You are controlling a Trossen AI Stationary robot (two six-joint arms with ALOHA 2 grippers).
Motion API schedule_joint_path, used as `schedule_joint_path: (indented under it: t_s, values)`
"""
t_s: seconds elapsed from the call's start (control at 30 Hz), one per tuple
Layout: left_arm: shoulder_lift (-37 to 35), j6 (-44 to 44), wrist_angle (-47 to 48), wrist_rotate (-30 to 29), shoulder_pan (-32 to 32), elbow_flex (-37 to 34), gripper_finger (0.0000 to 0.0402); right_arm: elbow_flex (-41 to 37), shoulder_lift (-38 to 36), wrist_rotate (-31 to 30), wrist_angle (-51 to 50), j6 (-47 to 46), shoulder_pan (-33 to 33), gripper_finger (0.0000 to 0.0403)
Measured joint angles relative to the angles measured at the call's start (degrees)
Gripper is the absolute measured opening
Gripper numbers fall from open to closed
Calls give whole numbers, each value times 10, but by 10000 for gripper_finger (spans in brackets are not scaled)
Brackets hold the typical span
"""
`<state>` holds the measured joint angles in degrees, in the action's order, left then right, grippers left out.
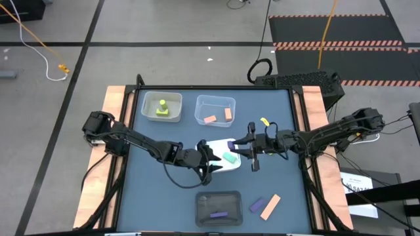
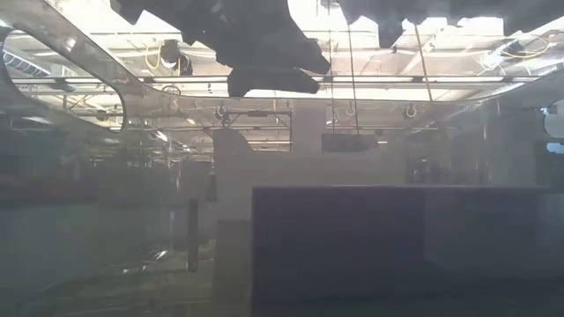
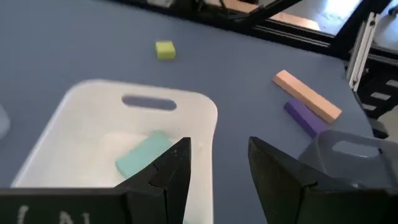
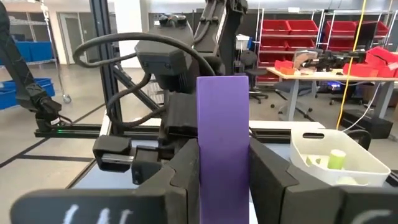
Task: Sort & place blocks by color
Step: Put the top violet block into the black bin
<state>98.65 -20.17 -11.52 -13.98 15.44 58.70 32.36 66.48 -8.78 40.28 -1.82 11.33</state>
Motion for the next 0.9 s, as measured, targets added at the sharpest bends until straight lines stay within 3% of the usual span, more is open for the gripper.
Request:
schedule_joint_path:
  t_s: [0.27, 0.5, 0.73, 0.9]
  values:
    - [0, 143, -81, -16, -8, 0, 162, 0, 0, 0, -7, 9, 0, 84]
    - [0, 235, -103, -17, -19, 0, 211, 0, 0, 0, -47, -4, 0, 84]
    - [0, 204, -161, -88, -42, 0, 261, 0, 0, -1, -75, -8, 6, 85]
    - [0, 166, -184, -50, -53, 0, 275, 1, -2, 1, -81, -3, 12, 85]
